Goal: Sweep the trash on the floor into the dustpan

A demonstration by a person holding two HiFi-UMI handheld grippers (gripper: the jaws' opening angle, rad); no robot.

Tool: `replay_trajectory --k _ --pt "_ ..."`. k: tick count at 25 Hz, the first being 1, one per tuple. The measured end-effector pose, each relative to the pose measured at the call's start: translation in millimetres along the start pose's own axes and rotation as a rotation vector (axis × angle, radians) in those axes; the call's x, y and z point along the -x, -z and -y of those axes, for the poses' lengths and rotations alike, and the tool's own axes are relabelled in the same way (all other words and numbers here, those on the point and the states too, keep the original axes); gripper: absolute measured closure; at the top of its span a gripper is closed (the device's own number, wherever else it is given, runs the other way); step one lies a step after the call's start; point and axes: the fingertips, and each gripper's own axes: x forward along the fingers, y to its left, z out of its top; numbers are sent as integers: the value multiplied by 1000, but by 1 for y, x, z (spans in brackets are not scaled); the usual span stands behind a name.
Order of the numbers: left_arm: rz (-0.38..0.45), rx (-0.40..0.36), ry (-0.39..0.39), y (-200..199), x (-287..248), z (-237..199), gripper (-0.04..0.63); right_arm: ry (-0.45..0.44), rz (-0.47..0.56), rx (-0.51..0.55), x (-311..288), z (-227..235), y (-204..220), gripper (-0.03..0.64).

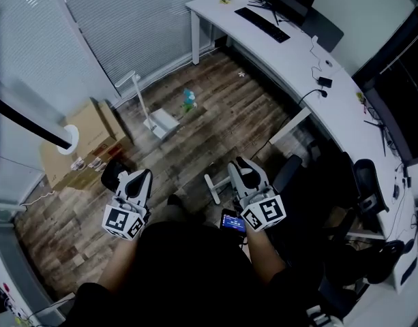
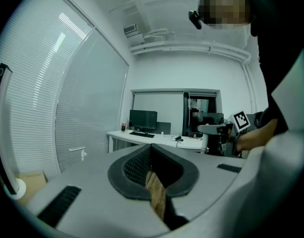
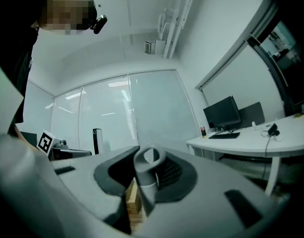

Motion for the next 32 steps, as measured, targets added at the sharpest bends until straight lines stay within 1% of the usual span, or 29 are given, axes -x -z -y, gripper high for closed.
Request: replay_trajectory --k 6,11,13,17,21,26,32 --pt "-1 10 7 1 -8 -3 601 -15 -10 -7 -6 2 2 528" --pt "2 17 35 4 -20 -6 601 -19 -29 -13 -12 8 7 528" --pt "5 26 36 5 -25 -9 601 -17 -36 -20 -16 13 9 528" --pt "-2 48 56 10 -39 -11 601 14 -46 -28 -23 30 9 528" --pt "-9 51 66 14 -54 -19 601 -1 -58 -27 -41 38 13 528" --pt "-16 64 62 15 -86 -41 601 -10 -75 -32 -70 58 14 528" --pt "-6 55 44 6 -123 -86 601 -12 -92 -52 -118 84 14 527"
